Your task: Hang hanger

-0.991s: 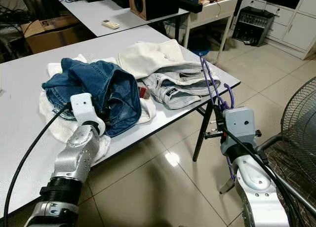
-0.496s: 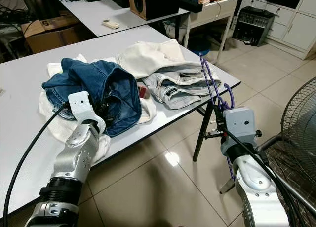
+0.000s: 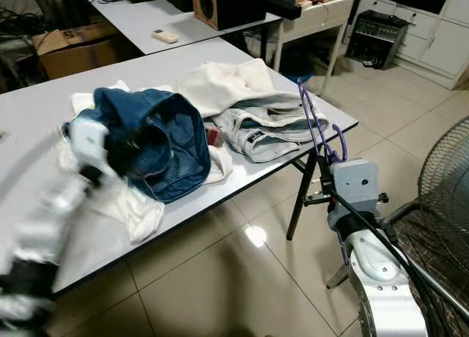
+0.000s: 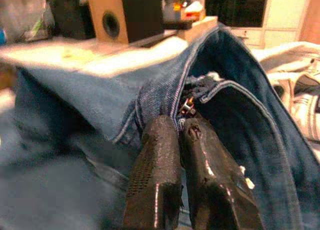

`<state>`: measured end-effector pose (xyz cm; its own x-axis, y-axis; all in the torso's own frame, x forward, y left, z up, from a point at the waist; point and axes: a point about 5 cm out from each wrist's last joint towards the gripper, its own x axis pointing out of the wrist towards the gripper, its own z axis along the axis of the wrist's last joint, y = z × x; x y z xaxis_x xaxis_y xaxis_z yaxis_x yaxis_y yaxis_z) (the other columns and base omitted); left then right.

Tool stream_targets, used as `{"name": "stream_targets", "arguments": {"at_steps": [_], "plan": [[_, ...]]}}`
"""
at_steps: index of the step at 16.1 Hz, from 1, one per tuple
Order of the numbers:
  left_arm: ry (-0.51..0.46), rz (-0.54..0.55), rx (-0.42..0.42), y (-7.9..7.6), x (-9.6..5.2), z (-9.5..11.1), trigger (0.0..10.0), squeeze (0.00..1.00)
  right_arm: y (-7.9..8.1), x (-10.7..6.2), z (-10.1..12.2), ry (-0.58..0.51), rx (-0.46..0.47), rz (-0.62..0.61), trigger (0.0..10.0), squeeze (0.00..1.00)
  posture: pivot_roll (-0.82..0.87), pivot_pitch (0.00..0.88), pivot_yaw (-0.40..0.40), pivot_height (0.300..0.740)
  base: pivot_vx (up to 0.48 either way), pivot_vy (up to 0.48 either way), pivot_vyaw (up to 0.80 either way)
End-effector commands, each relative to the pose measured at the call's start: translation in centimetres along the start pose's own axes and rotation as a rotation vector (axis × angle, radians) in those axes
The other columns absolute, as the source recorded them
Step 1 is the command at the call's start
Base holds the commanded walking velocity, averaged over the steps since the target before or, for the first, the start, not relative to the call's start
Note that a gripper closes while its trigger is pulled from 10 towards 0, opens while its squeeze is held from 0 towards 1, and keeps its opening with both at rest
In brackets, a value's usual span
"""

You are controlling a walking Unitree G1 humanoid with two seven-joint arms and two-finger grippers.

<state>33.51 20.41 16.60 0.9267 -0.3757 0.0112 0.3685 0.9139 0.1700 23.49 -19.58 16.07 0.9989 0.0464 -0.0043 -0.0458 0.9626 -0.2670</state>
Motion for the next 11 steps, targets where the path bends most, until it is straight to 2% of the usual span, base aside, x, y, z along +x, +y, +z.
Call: {"name": "stream_targets", "arguments": {"at_steps": [1,2,3,5,6,7,8,9,10,11], "plan": [[-0.076,-0.036,0.145,2.8,0.1,3.5,0.0,0.00,0.1,0.2,0.3,-0.023,0.002,-0.003,10.0,0.00,-0.20,0.000,0.048,0.740,0.000,0.000,0.00],[-0.090,-0.074,0.255,4.2,0.0,5.4,0.0,0.00,0.1,0.3,0.2,-0.024,0.002,-0.002,10.0,0.00,-0.19,0.000,0.048,0.740,0.000,0.000,0.00],[-0.095,-0.114,0.319,4.5,0.2,6.4,0.0,0.00,0.1,0.4,0.2,-0.025,0.002,-0.003,10.0,0.00,-0.19,0.000,0.048,0.740,0.000,0.000,0.00],[-0.085,-0.243,0.575,5.2,1.1,9.7,0.0,0.00,0.2,0.5,0.3,-0.031,0.001,-0.003,10.0,0.00,-0.19,0.000,0.052,0.740,0.000,0.000,0.00],[-0.085,-0.268,0.614,5.2,1.5,10.5,0.0,0.00,0.1,0.5,0.3,-0.032,0.000,-0.003,10.0,0.00,-0.19,0.000,0.052,0.740,0.000,0.000,0.00],[-0.087,-0.352,0.680,4.6,2.2,11.7,0.0,0.00,0.1,0.5,0.3,-0.034,-0.001,-0.007,10.0,0.00,-0.19,0.000,0.055,0.740,0.000,0.000,0.00],[-0.046,-0.520,0.775,2.5,3.3,11.8,0.0,0.00,0.0,0.4,0.3,-0.035,-0.001,-0.014,10.0,0.00,-0.20,0.000,0.059,0.740,0.000,0.000,0.00],[-0.023,-0.592,0.811,1.7,3.7,11.6,0.0,0.00,0.0,0.4,0.3,-0.035,-0.001,-0.015,10.0,0.00,-0.20,0.000,0.059,0.740,0.000,0.000,0.00],[0.091,-0.792,0.865,-1.2,4.6,8.8,0.0,0.00,0.0,0.2,0.4,-0.037,-0.003,-0.024,10.0,0.00,-0.21,0.000,0.070,0.740,0.000,0.000,0.00],[0.112,-0.822,0.867,-1.7,4.8,8.2,0.0,0.00,0.0,0.2,0.4,-0.036,-0.003,-0.027,10.0,0.00,-0.21,0.000,0.070,0.740,0.000,0.000,0.00]]}}
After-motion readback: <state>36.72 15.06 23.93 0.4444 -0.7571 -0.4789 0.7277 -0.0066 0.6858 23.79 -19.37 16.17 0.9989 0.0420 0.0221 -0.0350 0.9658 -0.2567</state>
